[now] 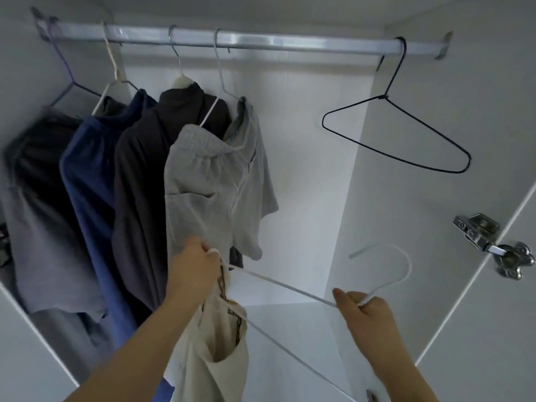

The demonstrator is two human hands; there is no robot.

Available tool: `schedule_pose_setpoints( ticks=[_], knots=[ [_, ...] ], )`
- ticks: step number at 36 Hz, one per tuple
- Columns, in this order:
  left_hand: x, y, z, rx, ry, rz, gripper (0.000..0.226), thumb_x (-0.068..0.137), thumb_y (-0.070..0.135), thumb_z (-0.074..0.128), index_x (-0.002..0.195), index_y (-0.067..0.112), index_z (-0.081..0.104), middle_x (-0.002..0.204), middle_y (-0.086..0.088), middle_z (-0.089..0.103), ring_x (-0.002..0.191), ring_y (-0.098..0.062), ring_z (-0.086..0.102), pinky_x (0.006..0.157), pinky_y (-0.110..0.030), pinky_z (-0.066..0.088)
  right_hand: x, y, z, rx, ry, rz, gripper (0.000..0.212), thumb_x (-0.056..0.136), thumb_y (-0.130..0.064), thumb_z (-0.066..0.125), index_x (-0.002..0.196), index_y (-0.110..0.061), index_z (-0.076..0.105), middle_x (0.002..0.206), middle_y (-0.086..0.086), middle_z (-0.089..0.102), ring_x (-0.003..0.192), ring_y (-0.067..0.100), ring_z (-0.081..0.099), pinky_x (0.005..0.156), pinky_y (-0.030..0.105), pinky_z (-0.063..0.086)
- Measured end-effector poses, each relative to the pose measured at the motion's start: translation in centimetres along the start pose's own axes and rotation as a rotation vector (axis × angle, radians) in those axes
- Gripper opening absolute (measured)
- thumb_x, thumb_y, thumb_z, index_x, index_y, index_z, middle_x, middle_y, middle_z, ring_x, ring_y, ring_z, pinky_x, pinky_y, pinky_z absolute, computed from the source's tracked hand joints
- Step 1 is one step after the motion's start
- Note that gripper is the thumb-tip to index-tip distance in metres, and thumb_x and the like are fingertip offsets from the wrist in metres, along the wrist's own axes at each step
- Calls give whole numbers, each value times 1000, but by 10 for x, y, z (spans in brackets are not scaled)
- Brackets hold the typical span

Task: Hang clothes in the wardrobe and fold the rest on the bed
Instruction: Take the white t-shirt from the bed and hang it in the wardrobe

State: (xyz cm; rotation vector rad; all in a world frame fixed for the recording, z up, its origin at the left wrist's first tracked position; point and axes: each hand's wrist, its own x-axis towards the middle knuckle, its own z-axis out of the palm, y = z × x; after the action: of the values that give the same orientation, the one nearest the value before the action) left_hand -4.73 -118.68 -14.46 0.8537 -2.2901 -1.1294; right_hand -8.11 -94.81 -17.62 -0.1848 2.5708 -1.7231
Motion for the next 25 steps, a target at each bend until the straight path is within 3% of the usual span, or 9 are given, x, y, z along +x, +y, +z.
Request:
schedule_pose_setpoints(
  ticks=[4,8,11,14,18,20,22,25],
  knots=[
    [-21,13,13,138,-90,183,15,93,12,43,80,18,40,69,3,49,63,-15,49,53,-21,37,-3,-9,20,-22,-36,-10,54,91,-21,56,49,-19,21,42,-8,19,42,8,19,43,20,19],
    [-40,22,24,108,-182,272,15,93,9,44,84,20,39,70,8,45,62,-7,45,53,-13,33,-3,-19,33,-28,-49,-5,53,91,-22,55,49,-17,22,46,-2,23,49,13,22,50,25,20],
    [-52,26,31,65,-277,317,29,95,8,43,75,26,32,72,6,46,62,-5,45,56,-14,38,-3,-24,39,-32,-54,-2,51,92,-26,53,51,-15,24,49,1,25,50,14,24,53,26,23],
    [-55,26,35,54,-306,349,28,95,13,44,75,29,33,74,8,49,65,-6,48,62,-19,42,-3,-25,42,-25,-47,15,48,93,-29,51,54,-11,29,54,5,31,52,14,28,55,26,26],
    [-49,27,35,17,-375,373,25,94,17,48,78,32,37,78,10,53,70,-4,53,65,-16,44,-2,-24,36,-15,-14,13,47,93,-30,52,55,-8,33,51,3,31,51,14,29,53,24,25],
    [-40,27,28,35,-345,405,27,92,14,51,78,34,39,80,13,53,74,1,51,64,-11,41,0,-26,26,-31,26,-2,48,92,-29,54,53,-9,34,43,-2,29,48,13,29,51,25,24],
    [-26,26,18,53,-214,442,27,90,10,53,79,33,43,80,14,52,74,4,49,65,-7,40,5,-29,13,-14,90,-8,50,92,-26,55,50,-10,35,40,-4,30,46,14,30,51,27,25],
    [-9,22,9,44,-62,432,13,90,14,54,83,24,50,77,8,56,70,-8,54,63,-14,44,11,-34,0,-20,148,-38,48,92,-26,54,52,-9,35,49,5,31,50,18,29,53,29,23]
  ],
)
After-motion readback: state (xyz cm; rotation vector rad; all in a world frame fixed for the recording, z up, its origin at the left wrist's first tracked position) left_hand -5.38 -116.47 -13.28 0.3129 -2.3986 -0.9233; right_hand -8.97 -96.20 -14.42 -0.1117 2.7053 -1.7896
